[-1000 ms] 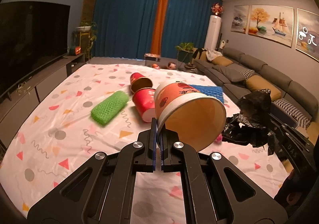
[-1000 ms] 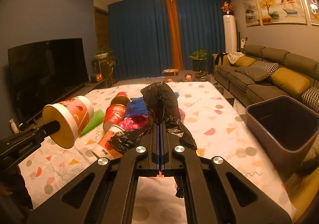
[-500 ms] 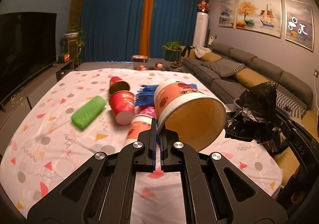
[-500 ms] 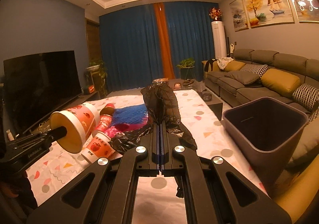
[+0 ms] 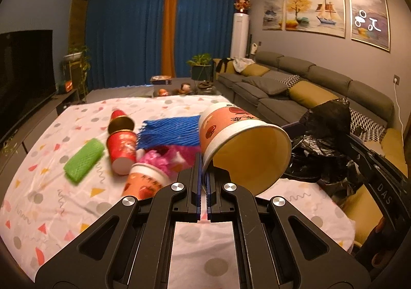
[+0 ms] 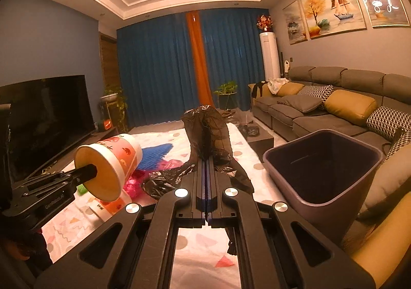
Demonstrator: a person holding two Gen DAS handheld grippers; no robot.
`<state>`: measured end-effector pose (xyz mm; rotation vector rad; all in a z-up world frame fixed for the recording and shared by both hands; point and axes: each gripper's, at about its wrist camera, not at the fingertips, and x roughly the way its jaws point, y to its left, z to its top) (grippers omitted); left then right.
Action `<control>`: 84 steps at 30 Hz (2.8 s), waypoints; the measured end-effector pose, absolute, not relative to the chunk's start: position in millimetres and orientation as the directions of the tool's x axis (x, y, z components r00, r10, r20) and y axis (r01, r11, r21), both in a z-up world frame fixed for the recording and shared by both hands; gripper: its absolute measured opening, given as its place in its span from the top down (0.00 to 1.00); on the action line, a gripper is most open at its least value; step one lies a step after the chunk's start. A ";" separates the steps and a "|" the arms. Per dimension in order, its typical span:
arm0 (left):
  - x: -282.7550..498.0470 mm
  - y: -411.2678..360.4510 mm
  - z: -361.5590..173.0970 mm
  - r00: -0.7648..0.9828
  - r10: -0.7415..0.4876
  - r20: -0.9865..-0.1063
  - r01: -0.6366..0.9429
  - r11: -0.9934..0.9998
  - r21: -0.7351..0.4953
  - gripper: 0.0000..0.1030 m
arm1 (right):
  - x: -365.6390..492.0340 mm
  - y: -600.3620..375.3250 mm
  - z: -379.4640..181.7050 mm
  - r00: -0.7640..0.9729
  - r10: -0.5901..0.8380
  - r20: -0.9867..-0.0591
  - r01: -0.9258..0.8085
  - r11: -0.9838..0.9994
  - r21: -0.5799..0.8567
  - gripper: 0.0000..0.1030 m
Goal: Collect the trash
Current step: 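Carry the paper cup and black bag over the grey bin, then open both tools to drop the cup and black bag into the bin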
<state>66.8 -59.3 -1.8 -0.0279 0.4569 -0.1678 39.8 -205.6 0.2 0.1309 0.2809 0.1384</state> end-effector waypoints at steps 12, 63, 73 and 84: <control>84.8 -104.9 7.4 0.878 -0.221 -0.425 0.224 0.974 -0.043 0.98 | 40.9 -239.7 2.0 0.970 0.057 -0.235 -0.024 0.989 0.145 0.98; 209.7 -265.0 -22.0 0.715 -0.486 -0.502 0.480 0.864 -0.153 0.98 | 116.5 -340.3 -16.3 0.925 -0.232 -0.302 0.278 0.953 0.119 0.98; 215.6 -274.1 -36.4 0.664 -0.525 -0.532 0.511 0.838 -0.189 0.98 | 123.3 -349.6 -20.2 0.913 -0.251 -0.322 0.305 0.943 0.131 0.81; 215.8 -286.5 -50.3 0.613 -0.561 -0.557 0.563 0.804 -0.191 0.95 | 105.5 -358.4 -22.2 0.901 -0.332 -0.279 0.381 0.913 0.143 0.52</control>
